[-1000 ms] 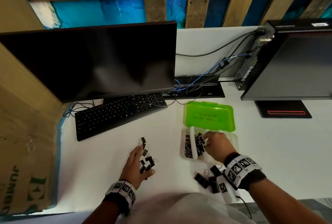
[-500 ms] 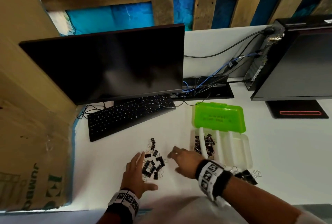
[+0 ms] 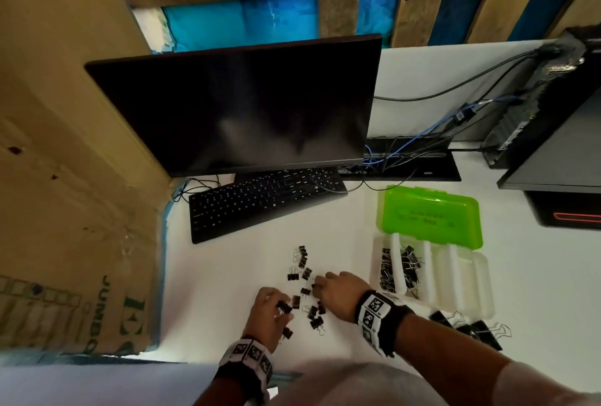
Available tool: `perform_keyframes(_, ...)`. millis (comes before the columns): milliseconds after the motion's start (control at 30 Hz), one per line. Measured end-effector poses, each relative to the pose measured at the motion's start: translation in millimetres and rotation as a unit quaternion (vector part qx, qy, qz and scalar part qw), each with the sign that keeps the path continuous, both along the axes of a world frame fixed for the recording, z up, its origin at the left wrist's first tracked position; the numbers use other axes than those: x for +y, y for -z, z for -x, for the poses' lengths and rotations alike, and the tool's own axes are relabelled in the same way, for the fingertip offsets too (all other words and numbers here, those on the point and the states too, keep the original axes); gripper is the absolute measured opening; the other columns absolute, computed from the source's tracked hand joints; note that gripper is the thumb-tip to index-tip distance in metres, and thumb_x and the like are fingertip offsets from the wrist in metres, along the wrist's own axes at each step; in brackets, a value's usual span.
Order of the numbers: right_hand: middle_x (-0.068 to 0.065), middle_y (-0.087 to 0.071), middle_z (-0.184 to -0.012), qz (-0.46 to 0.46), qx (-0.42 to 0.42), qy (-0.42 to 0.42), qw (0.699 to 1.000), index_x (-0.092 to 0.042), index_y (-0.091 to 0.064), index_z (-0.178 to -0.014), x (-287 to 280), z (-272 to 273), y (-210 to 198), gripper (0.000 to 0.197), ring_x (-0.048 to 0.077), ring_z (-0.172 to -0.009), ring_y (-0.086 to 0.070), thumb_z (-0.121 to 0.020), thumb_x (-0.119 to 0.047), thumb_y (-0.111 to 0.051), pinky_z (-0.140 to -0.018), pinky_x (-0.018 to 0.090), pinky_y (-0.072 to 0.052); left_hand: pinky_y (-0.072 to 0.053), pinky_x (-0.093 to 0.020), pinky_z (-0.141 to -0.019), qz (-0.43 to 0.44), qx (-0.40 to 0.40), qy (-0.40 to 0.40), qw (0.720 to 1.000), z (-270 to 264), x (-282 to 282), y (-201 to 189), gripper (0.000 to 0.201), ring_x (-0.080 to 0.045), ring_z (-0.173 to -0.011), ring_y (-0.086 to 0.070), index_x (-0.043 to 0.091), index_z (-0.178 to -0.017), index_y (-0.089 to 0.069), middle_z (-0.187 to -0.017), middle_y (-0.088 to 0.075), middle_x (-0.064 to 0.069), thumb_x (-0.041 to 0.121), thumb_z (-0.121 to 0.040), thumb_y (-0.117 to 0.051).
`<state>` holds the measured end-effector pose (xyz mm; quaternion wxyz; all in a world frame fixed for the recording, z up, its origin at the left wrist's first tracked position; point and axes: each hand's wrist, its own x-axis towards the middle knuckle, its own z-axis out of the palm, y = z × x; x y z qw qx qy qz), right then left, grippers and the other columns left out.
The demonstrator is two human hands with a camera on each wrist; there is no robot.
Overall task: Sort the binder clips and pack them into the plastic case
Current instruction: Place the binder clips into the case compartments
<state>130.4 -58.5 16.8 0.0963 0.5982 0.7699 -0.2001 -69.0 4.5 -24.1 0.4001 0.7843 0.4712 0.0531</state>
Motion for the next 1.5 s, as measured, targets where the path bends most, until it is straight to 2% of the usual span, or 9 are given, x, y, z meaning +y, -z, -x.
perform_keyframes(167, 0.014, -0.043, -0.140, -0.056, 0.013, -0.068, 0.996, -0.010, -0.044, -0.132, 15.6, 11.7, 13.0, 0.040, 0.033, -0.122, -0.042, -0.092, -0.010, -0.045, -0.093, 0.046, -0.042, -0.044, -0.022, -0.095, 0.056, -0.010, -0.015, 0.998, 4.1, 1.4, -7.0, 0.085, -0.007, -0.110, -0.044, 0.034, -0.135, -0.037, -0.129, -0.035, 0.019, 0.023, -0.065, -0.083)
perform_keyframes(333, 0.019, -0.057, -0.116, -0.004, 0.029, -0.056, 0.998, -0.001, -0.051, -0.122, 15.7, 7.1, 16.0, 0.031, 0.038, -0.111, -0.049, -0.093, -0.001, -0.040, -0.082, 0.049, -0.049, -0.038, -0.030, -0.107, 0.065, 0.021, 0.052, 0.996, 20.7, 3.1, -2.5, 0.130, -0.007, -0.132, -0.027, 0.034, -0.144, -0.018, -0.144, -0.016, 0.018, 0.041, -0.037, -0.091)
perform_keyframes(500, 0.020, -0.058, -0.110, 0.003, 0.017, -0.028, 0.999, 0.003, -0.058, -0.107, 11.9, -4.1, 7.7, 0.022, 0.037, -0.102, -0.055, -0.091, -0.004, -0.044, -0.078, 0.047, -0.049, -0.032, -0.017, -0.102, 0.053, 0.024, 0.045, 0.997, 14.0, -0.6, 5.6, 0.132, -0.009, -0.136, -0.022, 0.039, -0.143, -0.005, -0.147, -0.009, 0.015, 0.027, -0.045, -0.093)
perform_keyframes(667, 0.010, -0.061, -0.108, -0.078, 0.028, 0.093, 0.992, -0.010, -0.059, -0.109, 7.2, -24.6, -11.8, 0.029, 0.029, -0.099, -0.056, -0.084, -0.023, -0.052, -0.084, 0.041, -0.045, -0.019, -0.041, -0.115, -0.045, 0.122, 0.090, 0.987, -16.2, 1.5, -4.3, 0.144, -0.018, -0.141, 0.002, 0.036, -0.145, 0.012, -0.154, 0.020, 0.006, 0.059, -0.040, -0.084)
perform_keyframes(833, 0.002, -0.063, -0.081, -0.135, -0.107, 0.219, 0.960, -0.016, -0.066, -0.072, -20.1, -78.4, -32.0, 0.023, 0.023, -0.077, -0.060, -0.054, -0.031, -0.070, -0.065, 0.033, -0.050, -0.001, -0.044, -0.118, -0.044, 0.147, 0.154, 0.976, -48.0, 8.9, 1.3, 0.149, -0.017, -0.138, 0.029, 0.041, -0.136, 0.030, -0.146, 0.041, 0.004, 0.067, -0.038, -0.080)
perform_keyframes(1000, 0.009, -0.067, -0.087, -0.117, -0.175, 0.212, 0.954, -0.010, -0.070, -0.067, -57.1, -98.2, -34.1, 0.025, 0.027, -0.083, -0.062, -0.047, -0.025, -0.069, -0.072, 0.040, -0.054, 0.001, -0.043, -0.117, -0.073, 0.142, 0.210, 0.965, -73.1, 10.0, 8.5, 0.128, -0.016, -0.142, 0.016, 0.042, -0.143, 0.010, -0.154, 0.012, 0.011, 0.070, -0.049, -0.072)
perform_keyframes(1267, 0.015, -0.052, -0.129, -0.050, 0.006, 0.129, 0.990, -0.011, -0.054, -0.123, -46.5, -50.2, -28.4, 0.045, 0.033, -0.117, -0.049, -0.080, -0.023, -0.061, -0.100, 0.045, -0.043, -0.025, -0.028, -0.091, -0.105, 0.120, 0.234, 0.959, -82.3, 1.5, 2.3, 0.058, -0.013, -0.125, -0.031, 0.037, -0.120, -0.049, -0.131, -0.038, 0.014, 0.061, -0.070, -0.064)
perform_keyframes(1400, 0.015, -0.021, -0.153, 0.037, 0.042, 0.081, 0.995, -0.019, -0.023, -0.143, -39.6, -25.3, -10.2, 0.080, 0.035, -0.134, -0.031, -0.079, -0.025, -0.071, -0.104, 0.050, -0.038, -0.024, -0.027, -0.100, -0.083, 0.103, 0.209, 0.969, -71.4, 6.0, -8.9, 0.093, -0.010, -0.129, -0.024, 0.040, -0.134, -0.034, -0.136, -0.031, 0.017, 0.056, -0.054, -0.079)
perform_keyframes(1500, 0.015, -0.020, -0.152, 0.065, 0.027, 0.075, 0.995, -0.020, -0.023, -0.145, -36.3, -19.0, -8.7, 0.073, 0.035, -0.134, -0.026, -0.084, -0.014, -0.063, -0.099, 0.051, -0.043, -0.025, -0.033, -0.108, -0.068, 0.131, 0.213, 0.966, -50.5, 15.5, -18.8, 0.124, -0.011, -0.133, -0.016, 0.040, -0.143, -0.015, -0.143, -0.019, 0.016, 0.055, -0.042, -0.085)
